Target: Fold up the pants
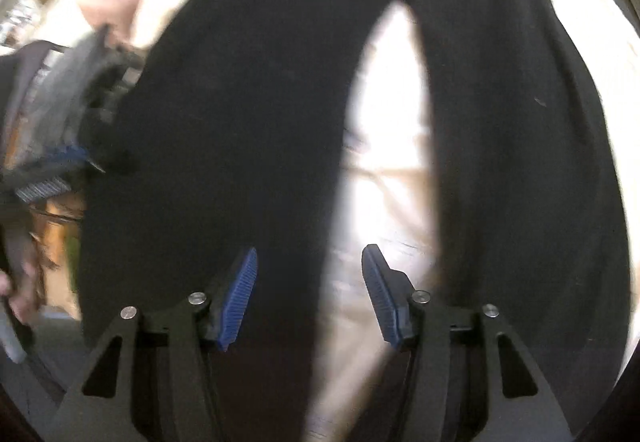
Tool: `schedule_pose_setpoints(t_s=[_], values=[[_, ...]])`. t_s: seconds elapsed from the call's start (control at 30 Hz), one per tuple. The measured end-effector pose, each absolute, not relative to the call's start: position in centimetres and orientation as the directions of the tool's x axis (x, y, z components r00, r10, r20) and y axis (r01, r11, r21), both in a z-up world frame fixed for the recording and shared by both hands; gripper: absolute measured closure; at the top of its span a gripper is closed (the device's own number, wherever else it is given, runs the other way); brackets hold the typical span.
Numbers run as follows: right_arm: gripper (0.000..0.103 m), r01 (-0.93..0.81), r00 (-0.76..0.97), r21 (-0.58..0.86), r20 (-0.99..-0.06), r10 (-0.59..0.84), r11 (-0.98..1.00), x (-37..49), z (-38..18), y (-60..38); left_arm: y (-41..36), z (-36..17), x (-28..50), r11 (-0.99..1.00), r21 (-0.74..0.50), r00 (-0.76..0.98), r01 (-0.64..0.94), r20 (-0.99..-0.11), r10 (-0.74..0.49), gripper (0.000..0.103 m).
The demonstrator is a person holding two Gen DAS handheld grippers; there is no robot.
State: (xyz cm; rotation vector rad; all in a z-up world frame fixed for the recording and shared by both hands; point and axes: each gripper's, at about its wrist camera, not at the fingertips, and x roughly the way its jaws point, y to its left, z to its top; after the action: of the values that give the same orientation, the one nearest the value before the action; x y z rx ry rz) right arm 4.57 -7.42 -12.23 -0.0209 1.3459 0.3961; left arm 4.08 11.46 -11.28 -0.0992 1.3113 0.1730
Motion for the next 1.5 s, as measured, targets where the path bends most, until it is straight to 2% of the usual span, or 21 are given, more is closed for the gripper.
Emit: schedule_pose_setpoints(t_s=[0.07,0.17,0.2,0.37,0.5,0.67,0.77,0.93,1.03,1.2,1.37,1.43,1.5], values=[[0.047,-0.332,0.115,0.265,-0.941,0.318,0.905,3.6,-13.8,-5.5,11.8,-11.1,3.5,0.983,0.033,0.251,-0.183,-0.965,0.079,0.014],[0.047,-0.424,0.068,0.086,-0.99,0.126,0.902,1.4,-17.6,-3.8,12.3,-10.5,2.6,0.984,0.028,0.257,-0.177,-0.964,0.073,0.014],[0.047,-0.44,0.093,0.059,-0.989,0.111,0.896,0.3,-17.5,-4.2,12.4,-10.4,2.2,0.985,0.024,0.257,-0.173,-0.964,0.069,0.014],[0.047,-0.384,0.01,0.049,-0.998,0.058,0.922,-4.4,-17.0,-8.2,12.3,-9.3,0.2,0.987,0.008,0.3,-0.159,-0.952,0.056,0.014],[0.047,-0.393,0.101,0.115,-0.981,0.167,0.912,-7.8,-13.7,-10.6,11.6,-8.5,-1.9,0.987,0.003,0.316,-0.16,-0.947,0.054,0.014],[0.044,-0.327,0.216,0.34,-0.881,0.42,0.882,-10.2,-9.2,-14.9,11.2,-7.1,-6.5,0.985,-0.062,0.36,-0.159,-0.933,0.0,0.014],[0.044,-0.252,0.233,0.45,-0.831,0.505,0.857,-10.9,-9.7,-15.7,11.3,-7.0,-8.5,0.984,-0.092,0.375,-0.154,-0.927,-0.028,0.014],[0.044,-0.135,0.23,0.534,-0.803,0.55,0.835,-8.4,-9.8,-15.8,12.7,-6.3,-10.8,0.965,-0.172,0.377,-0.197,-0.922,-0.088,0.014],[0.044,-0.128,0.245,0.567,-0.777,0.58,0.814,-8.5,-9.5,-16.1,16.1,-6.6,-11.2,0.912,-0.254,0.353,-0.322,-0.926,-0.133,0.014],[0.044,-0.078,0.25,0.597,-0.764,0.595,0.799,-8.4,-9.6,-16.7,18.9,-8.3,-10.8,0.904,-0.168,0.266,-0.392,-0.962,-0.063,0.014],[0.044,-0.056,0.229,0.592,-0.776,0.587,0.804,-8.3,-10.0,-17.1,20.1,-12.8,-11.4,0.88,-0.188,0.148,-0.436,-0.98,-0.136,0.016],[0.044,-0.056,0.216,0.585,-0.784,0.582,0.809,-8.5,-10.4,-17.1,20.2,-14.3,-11.9,0.887,-0.181,0.103,-0.424,-0.983,-0.151,0.021],[0.044,-0.046,0.196,0.585,-0.789,0.582,0.809,-8.5,-11.0,-17.1,20.0,-16.1,-12.5,0.88,-0.216,0.053,-0.423,-0.975,-0.214,0.032]])
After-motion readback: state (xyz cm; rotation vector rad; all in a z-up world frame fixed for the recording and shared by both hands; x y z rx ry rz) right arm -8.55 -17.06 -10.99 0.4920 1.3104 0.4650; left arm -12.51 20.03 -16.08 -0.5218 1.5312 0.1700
